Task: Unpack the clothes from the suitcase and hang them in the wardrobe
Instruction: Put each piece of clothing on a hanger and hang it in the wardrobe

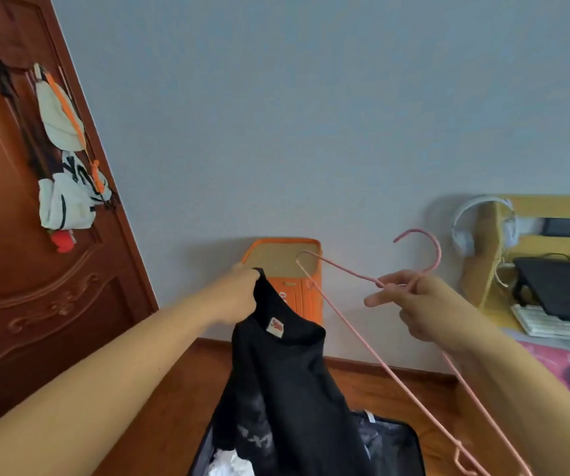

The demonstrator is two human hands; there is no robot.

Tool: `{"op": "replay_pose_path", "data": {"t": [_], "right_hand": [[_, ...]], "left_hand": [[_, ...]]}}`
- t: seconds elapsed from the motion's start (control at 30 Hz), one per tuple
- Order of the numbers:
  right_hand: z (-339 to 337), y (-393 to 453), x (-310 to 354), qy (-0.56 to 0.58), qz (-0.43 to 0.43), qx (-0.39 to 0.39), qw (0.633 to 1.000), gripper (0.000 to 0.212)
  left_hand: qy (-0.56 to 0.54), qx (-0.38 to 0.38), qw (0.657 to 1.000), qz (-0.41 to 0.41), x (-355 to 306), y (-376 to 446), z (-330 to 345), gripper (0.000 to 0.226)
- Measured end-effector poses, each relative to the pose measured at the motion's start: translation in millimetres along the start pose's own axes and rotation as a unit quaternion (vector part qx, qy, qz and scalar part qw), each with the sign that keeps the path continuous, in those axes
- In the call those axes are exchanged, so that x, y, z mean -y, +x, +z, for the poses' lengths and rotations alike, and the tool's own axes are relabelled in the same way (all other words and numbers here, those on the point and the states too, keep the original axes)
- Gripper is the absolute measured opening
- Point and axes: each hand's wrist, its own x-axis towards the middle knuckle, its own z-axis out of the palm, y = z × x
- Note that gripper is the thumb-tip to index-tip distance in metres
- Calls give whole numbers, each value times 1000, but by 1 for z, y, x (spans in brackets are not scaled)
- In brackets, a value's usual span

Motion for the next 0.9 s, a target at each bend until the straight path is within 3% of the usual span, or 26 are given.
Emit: {"op": "replay_pose_path", "data": {"t": [0.07, 0.13, 0.2, 0.4, 0.53, 0.67, 0.8, 0.9], "right_hand": [[-7, -20, 8, 53, -9, 46, 997, 16], [-5, -34, 11, 10, -14, 73, 997, 17], [0, -43, 13, -30, -19, 72, 997, 18], [-6, -55, 29, -4, -20, 51, 998, 20], [32, -33, 27, -59, -37, 6, 998, 18], [85, -3, 14, -95, -17, 36, 995, 22], [83, 1, 11, -48, -58, -77, 994, 25], [68, -6, 23, -71, -115, -20, 991, 27]], "left_hand": [[39, 45, 998, 4, -11, 7, -9, 20], [60, 68, 996, 2, -17, 15, -11, 17], [65, 89, 994, -11, -20, 20, -10, 16], [54, 112, 992, -32, -11, 28, -4, 28], [50, 98, 994, -3, -23, 15, 1, 22], [36, 69, 996, 45, -55, -10, 3, 20], [66, 40, 993, 92, -70, -37, 1, 33], [-36, -27, 982, 185, -73, -60, -13, 42]]}}
